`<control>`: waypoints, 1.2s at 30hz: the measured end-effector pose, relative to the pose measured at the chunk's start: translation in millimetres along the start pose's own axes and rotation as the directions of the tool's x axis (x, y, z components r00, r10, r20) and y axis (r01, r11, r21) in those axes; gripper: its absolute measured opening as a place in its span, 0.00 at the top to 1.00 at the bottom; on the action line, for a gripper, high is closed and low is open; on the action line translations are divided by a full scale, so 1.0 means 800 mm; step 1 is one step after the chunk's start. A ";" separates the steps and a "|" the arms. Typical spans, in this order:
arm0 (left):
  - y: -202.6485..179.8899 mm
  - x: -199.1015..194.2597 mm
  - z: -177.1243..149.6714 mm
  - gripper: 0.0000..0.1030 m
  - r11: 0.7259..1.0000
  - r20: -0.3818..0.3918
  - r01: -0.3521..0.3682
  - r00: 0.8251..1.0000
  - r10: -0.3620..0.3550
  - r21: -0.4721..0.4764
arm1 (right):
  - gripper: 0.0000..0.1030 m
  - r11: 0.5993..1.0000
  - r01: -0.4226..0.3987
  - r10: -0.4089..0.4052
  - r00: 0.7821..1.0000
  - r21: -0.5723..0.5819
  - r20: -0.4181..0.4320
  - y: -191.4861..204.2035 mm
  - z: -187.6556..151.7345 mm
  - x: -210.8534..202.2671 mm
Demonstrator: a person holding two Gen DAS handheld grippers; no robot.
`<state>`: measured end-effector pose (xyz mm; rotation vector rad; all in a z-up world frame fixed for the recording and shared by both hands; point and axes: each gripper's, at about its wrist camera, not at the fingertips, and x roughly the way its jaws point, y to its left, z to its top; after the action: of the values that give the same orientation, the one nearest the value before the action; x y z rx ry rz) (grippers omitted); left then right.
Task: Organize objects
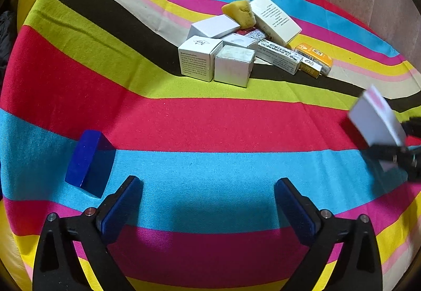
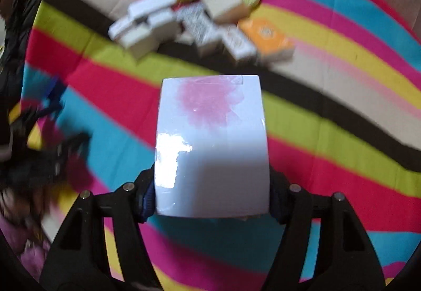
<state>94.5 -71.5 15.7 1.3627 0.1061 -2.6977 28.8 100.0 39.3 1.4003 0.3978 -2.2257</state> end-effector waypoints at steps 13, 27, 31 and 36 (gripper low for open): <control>0.000 0.000 0.001 0.00 1.000 0.000 0.000 1.000 0.000 0.000 | 0.32 0.999 0.037 -0.039 0.986 0.012 0.159 0.010 -0.017 0.010; -0.060 0.055 0.072 0.00 0.999 -0.048 -0.037 0.998 0.035 -0.038 | 0.32 0.998 0.044 -0.050 0.974 0.036 0.221 0.013 -0.028 0.009; -0.074 0.092 0.119 0.00 0.993 -0.037 -0.076 0.997 0.073 -0.091 | 0.32 0.998 0.043 -0.050 0.974 0.035 0.221 0.013 -0.028 0.009; -0.072 0.123 0.161 0.00 0.979 -0.044 -0.128 0.992 0.122 -0.159 | 0.32 0.998 0.043 -0.050 0.974 0.035 0.221 0.013 -0.028 0.010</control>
<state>-73.8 -36.3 13.0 1.3216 0.2288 -2.5038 48.8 100.3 22.5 1.1504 0.3238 -2.4038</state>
